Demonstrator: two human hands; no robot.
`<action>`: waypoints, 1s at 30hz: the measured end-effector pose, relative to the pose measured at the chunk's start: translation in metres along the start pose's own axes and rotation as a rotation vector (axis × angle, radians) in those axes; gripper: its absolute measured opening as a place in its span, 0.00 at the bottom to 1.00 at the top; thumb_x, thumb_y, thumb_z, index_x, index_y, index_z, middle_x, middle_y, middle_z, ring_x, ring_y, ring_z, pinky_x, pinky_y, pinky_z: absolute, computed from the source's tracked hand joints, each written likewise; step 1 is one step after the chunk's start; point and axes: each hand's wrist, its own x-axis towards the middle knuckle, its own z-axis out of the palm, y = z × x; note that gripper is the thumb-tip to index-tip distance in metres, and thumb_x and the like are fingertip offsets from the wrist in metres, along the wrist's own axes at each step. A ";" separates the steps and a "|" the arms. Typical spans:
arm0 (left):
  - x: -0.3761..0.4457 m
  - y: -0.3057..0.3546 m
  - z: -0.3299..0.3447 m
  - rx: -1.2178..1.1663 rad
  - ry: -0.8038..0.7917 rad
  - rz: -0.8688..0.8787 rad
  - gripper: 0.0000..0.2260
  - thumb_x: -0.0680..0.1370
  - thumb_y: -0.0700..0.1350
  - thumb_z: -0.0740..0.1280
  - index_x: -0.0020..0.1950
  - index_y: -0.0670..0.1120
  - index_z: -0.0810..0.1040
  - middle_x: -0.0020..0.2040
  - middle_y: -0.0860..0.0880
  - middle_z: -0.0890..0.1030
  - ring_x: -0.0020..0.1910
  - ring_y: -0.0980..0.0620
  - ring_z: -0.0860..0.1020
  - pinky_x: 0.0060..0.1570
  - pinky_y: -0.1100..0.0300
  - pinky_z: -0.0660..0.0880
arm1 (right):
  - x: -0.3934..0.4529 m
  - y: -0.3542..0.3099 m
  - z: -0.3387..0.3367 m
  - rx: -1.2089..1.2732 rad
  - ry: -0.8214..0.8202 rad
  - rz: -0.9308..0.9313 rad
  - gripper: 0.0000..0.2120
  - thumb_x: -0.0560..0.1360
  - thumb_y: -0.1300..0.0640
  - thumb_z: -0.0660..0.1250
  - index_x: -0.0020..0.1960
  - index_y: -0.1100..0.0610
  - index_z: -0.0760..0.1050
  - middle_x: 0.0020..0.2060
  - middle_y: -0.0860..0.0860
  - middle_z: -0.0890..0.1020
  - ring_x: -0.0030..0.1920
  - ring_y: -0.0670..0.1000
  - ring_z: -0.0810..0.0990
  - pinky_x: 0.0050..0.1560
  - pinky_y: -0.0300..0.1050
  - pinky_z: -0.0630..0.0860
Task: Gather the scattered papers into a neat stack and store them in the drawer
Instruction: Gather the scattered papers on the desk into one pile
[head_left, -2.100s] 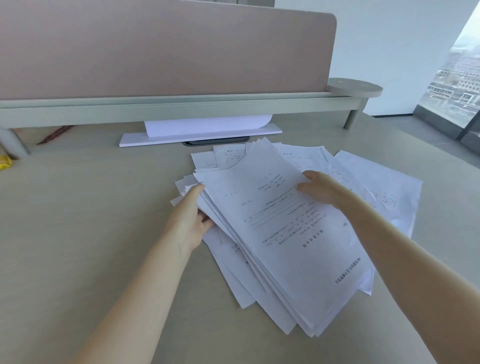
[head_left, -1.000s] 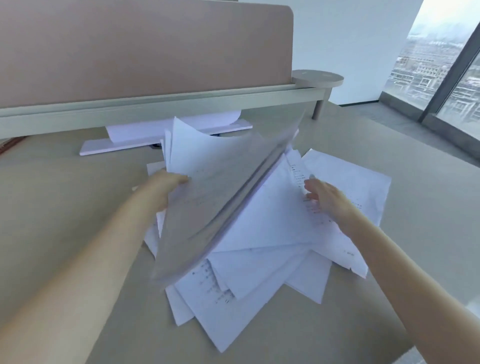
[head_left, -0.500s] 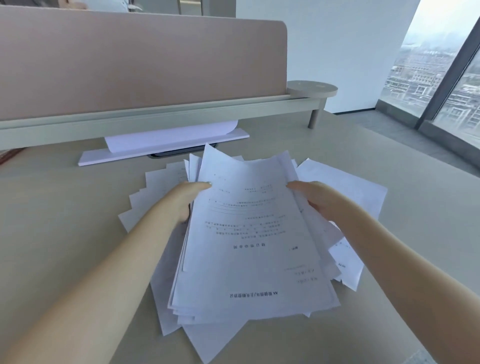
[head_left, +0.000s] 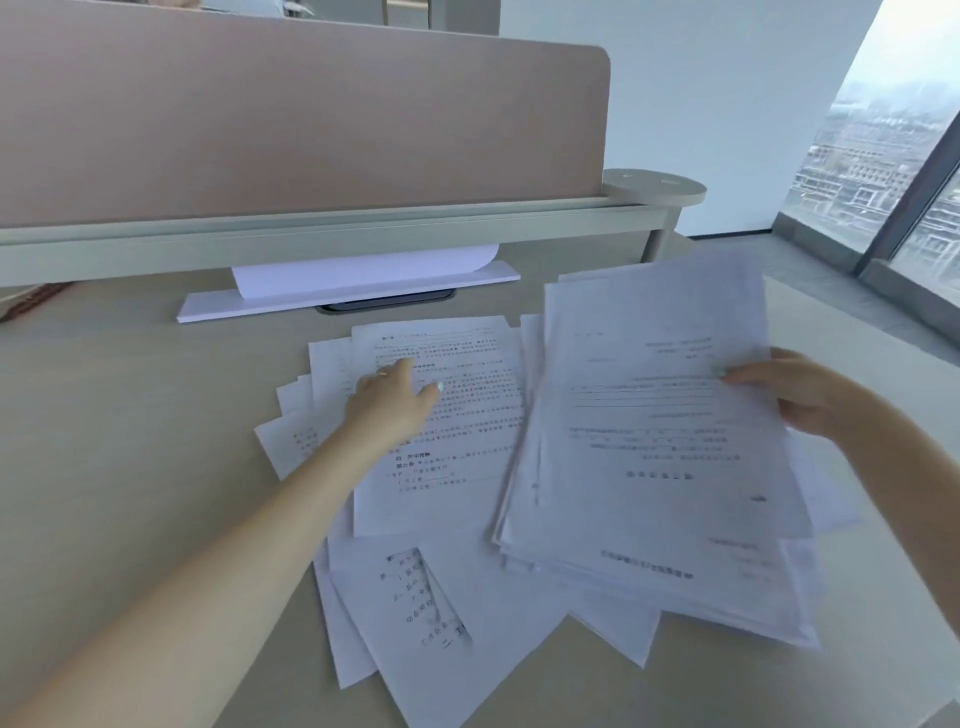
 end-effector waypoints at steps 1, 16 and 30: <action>0.000 -0.007 0.002 0.092 -0.024 -0.021 0.30 0.80 0.58 0.52 0.77 0.46 0.52 0.78 0.44 0.56 0.75 0.42 0.56 0.71 0.48 0.60 | 0.002 0.001 -0.005 -0.001 0.024 0.000 0.14 0.75 0.73 0.56 0.59 0.65 0.70 0.30 0.52 0.85 0.27 0.50 0.84 0.25 0.43 0.80; -0.040 -0.014 0.023 -0.099 0.179 0.030 0.23 0.81 0.54 0.49 0.74 0.47 0.60 0.77 0.44 0.60 0.76 0.43 0.56 0.74 0.46 0.53 | 0.029 0.009 0.102 -0.224 0.095 0.041 0.14 0.74 0.68 0.63 0.58 0.73 0.73 0.51 0.67 0.79 0.39 0.59 0.79 0.53 0.59 0.78; -0.053 -0.030 0.007 -0.120 0.226 -0.101 0.27 0.80 0.51 0.57 0.76 0.46 0.54 0.79 0.46 0.45 0.78 0.46 0.49 0.74 0.48 0.51 | 0.011 -0.018 0.186 -0.136 -0.165 0.257 0.20 0.75 0.59 0.66 0.65 0.64 0.71 0.62 0.59 0.78 0.57 0.59 0.79 0.59 0.55 0.75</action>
